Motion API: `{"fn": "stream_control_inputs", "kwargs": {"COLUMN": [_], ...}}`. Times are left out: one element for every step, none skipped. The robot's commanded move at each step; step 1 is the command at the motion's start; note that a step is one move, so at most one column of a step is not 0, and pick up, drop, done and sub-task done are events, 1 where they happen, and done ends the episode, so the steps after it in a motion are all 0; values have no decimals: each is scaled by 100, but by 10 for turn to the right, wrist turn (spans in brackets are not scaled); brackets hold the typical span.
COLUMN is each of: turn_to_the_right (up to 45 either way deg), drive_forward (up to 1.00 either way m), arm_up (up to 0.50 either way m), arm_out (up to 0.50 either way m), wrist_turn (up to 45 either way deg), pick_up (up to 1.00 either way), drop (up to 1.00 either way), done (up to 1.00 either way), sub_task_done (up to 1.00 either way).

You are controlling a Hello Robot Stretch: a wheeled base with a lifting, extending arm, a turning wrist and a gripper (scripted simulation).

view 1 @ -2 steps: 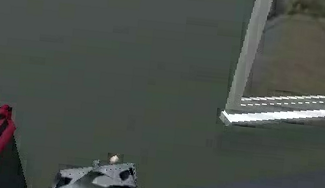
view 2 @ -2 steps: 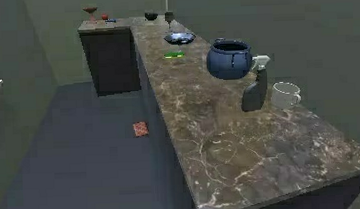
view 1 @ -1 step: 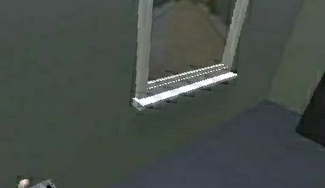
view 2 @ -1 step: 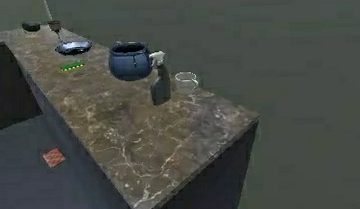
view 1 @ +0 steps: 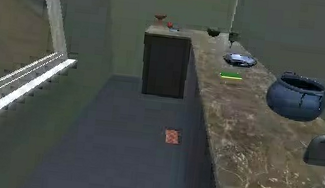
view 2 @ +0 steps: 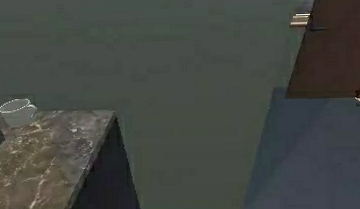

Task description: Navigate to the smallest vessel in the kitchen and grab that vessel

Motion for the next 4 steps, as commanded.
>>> {"fn": "stream_control_inputs", "kwargs": {"turn_to_the_right": [450, 420, 0, -450], "drive_forward": [0, 0, 50, 0], "arm_up": [0, 0, 0, 0], "arm_out": [0, 0, 0, 0], "wrist_turn": [0, 0, 0, 0], "pick_up": [0, 0, 0, 0], "drop": [0, 0, 0, 0], "done": [0, 0, 0, 0], "sub_task_done": [0, 0, 0, 0]}}
